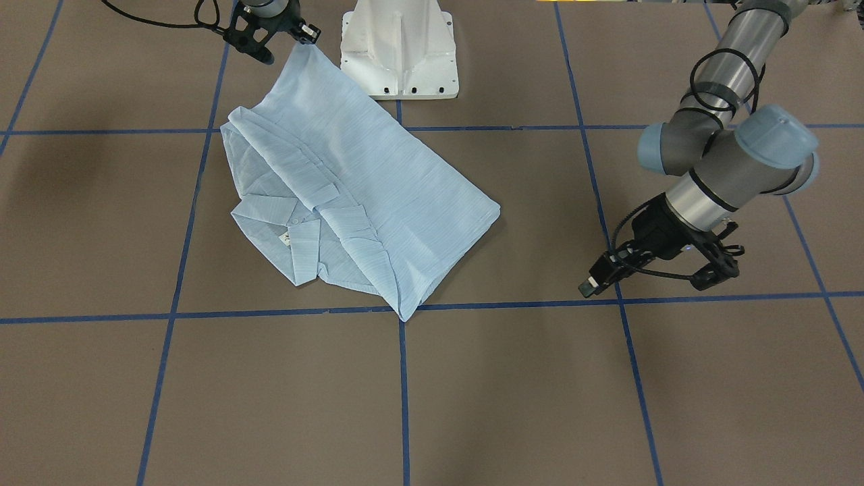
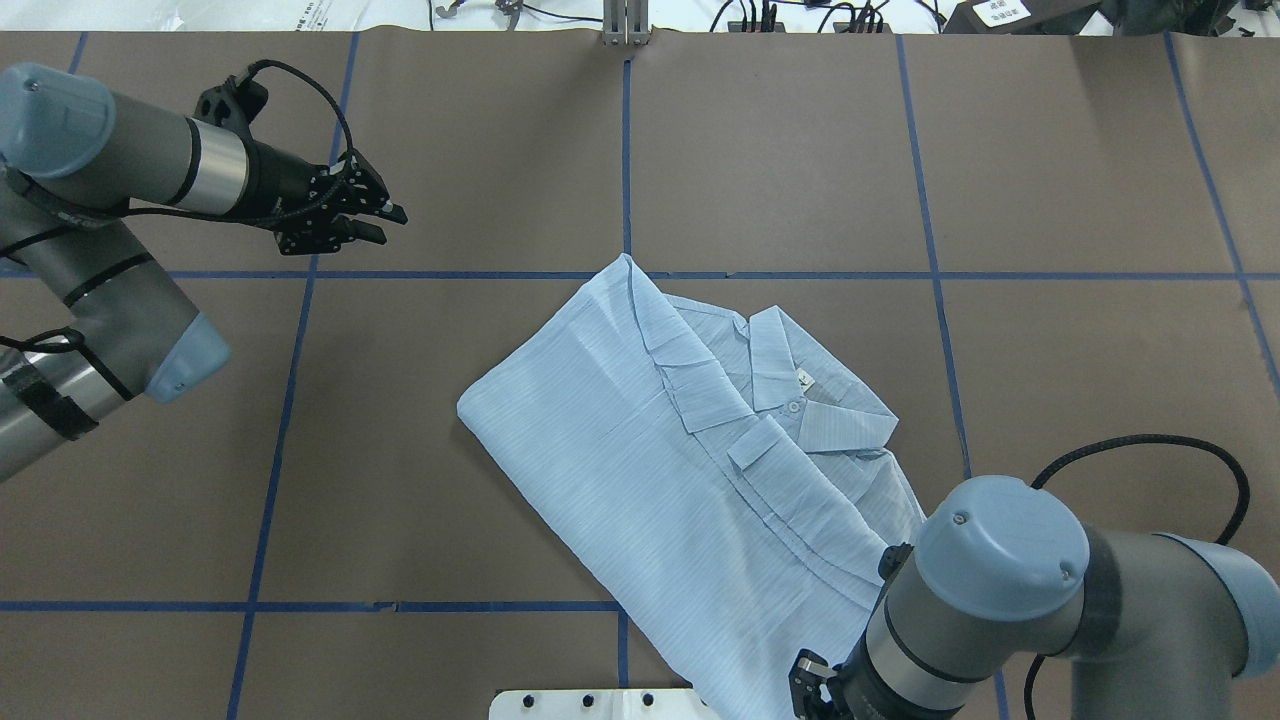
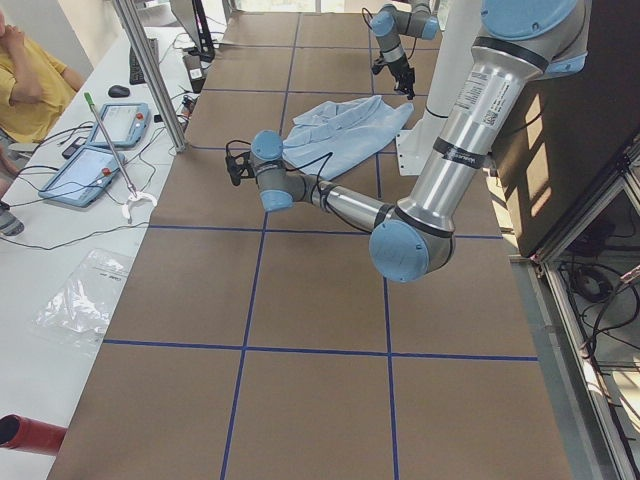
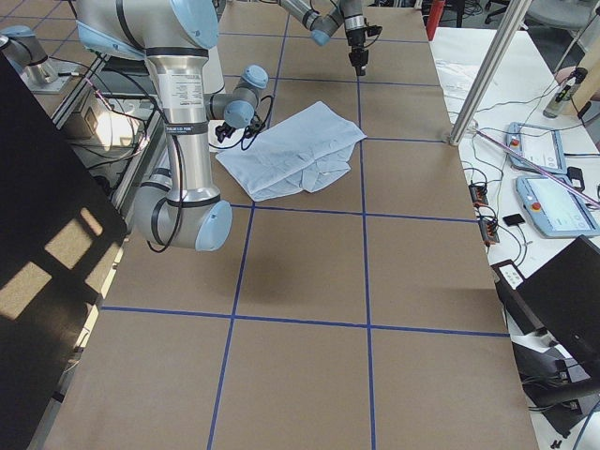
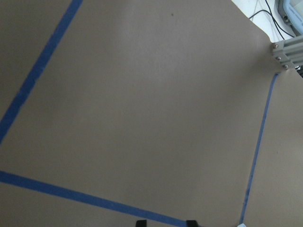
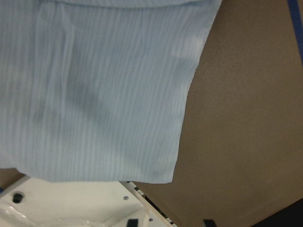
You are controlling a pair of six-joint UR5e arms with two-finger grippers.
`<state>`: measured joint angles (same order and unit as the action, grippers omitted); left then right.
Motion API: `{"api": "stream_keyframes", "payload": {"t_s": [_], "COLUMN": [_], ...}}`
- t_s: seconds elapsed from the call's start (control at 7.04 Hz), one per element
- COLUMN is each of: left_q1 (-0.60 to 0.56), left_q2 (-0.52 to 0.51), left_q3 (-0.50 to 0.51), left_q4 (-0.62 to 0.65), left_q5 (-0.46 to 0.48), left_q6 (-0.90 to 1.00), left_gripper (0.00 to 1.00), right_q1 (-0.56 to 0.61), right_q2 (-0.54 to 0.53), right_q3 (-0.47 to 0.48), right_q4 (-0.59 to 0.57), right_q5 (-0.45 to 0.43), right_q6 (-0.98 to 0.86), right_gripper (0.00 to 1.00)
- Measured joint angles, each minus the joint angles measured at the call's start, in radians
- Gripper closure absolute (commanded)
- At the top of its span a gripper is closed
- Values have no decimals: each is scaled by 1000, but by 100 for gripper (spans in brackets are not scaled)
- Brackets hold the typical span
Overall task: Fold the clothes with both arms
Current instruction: 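Move the left gripper to the shirt corner farthest from the robot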
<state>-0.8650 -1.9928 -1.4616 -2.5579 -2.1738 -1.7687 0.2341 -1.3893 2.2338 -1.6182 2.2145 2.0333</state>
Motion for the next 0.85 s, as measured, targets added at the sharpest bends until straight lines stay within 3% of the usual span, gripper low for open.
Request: {"api": "stream_keyframes", "payload": {"t_s": [0.28,0.43,0.71,0.85], "left_q1": [81,127,216,251], "left_q2": [36,42,46,47], "left_q3": [-46,-53,-67,-69], "left_q4": [3,13,56,66], "left_q5": [12,39,87,106], "left_q6": [-84,-108,-164,-191], "left_gripper": [31,31,31,31], "right_q1": [141,223,301,309], "right_q2": [23,64,148,176], "right_q3": [-20,-49,-105,-124], "right_q4": [4,6,9,11], "right_q5": [-23,-82,-303,-372], "right_q6": [-18,-43,-65,-67], "right_gripper": [0,0,0,0]}}
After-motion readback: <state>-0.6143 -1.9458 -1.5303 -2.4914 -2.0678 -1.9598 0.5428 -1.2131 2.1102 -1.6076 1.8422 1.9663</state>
